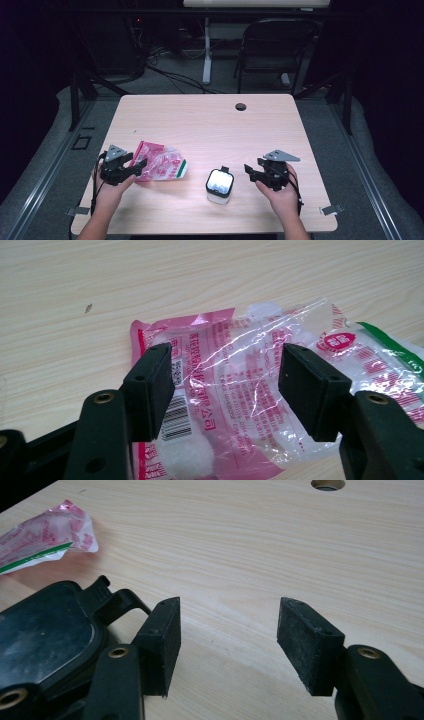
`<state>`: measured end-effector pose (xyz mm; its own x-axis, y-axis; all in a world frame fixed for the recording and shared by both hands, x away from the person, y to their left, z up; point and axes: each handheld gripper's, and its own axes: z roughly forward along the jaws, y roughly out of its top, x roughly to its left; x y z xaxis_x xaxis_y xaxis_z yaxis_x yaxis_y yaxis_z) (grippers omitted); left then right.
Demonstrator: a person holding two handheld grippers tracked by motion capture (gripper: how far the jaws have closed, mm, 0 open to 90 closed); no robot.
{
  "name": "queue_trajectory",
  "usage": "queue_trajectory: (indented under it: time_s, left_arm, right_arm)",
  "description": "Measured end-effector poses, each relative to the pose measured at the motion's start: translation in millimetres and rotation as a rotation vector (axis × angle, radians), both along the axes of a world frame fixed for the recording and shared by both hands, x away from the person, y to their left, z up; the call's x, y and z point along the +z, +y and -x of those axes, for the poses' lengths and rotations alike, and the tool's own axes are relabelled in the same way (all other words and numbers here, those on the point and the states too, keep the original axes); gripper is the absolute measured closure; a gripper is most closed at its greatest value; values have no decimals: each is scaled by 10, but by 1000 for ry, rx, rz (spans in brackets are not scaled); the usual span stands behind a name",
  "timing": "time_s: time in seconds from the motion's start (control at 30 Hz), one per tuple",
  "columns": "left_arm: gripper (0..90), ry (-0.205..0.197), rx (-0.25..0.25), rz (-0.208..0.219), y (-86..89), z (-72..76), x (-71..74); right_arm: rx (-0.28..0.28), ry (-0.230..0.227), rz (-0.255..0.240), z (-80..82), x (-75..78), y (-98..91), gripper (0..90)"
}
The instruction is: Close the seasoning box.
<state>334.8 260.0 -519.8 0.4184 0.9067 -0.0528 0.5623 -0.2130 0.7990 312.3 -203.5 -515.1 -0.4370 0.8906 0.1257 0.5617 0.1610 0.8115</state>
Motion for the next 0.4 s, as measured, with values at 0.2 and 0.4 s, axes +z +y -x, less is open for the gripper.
queue_trajectory:
  time_s: [0.2, 0.4]
  left_arm:
    - [388, 6, 15, 9, 54, -18, -20]
    - [386, -2, 24, 15, 118, -34, -21]
  right_arm:
    - [-15, 24, -2, -25, -58, -39, 414]
    - [-29, 42, -6, -53, -107, -57, 385]
